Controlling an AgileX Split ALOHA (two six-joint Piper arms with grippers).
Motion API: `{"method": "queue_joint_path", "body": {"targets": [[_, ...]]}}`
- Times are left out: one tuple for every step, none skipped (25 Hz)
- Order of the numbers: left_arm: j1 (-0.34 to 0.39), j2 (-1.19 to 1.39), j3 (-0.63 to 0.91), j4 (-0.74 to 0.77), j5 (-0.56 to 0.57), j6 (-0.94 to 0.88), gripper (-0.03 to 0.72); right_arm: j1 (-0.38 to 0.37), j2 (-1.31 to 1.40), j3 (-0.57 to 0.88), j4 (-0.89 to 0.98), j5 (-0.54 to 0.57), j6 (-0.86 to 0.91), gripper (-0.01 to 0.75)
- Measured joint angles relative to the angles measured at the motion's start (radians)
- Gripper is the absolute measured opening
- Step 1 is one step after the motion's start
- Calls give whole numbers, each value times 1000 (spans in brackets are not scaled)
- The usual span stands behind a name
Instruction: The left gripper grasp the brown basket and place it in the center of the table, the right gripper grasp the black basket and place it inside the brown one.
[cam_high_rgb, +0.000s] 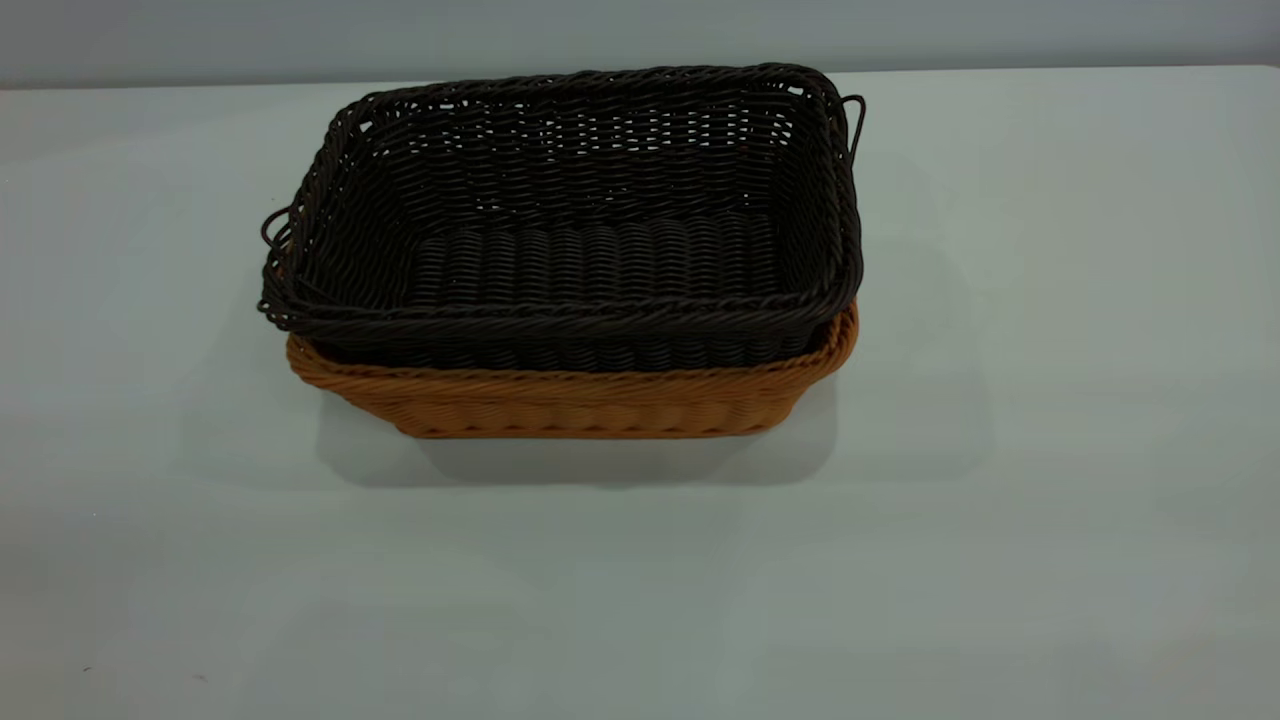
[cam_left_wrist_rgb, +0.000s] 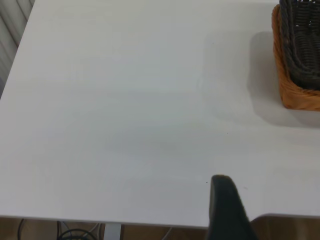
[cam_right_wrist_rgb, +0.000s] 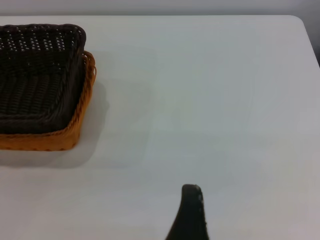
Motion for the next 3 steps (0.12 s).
{"method": "queue_joint_path", "body": {"targets": [[0, 0, 0, 0, 0, 0, 395, 0, 0, 0, 0, 0, 0, 561], [0, 0, 0, 0, 0, 0, 395, 0, 0, 0, 0, 0, 0, 561], [0, 0, 0, 0, 0, 0, 395, 0, 0, 0, 0, 0, 0, 561]]}}
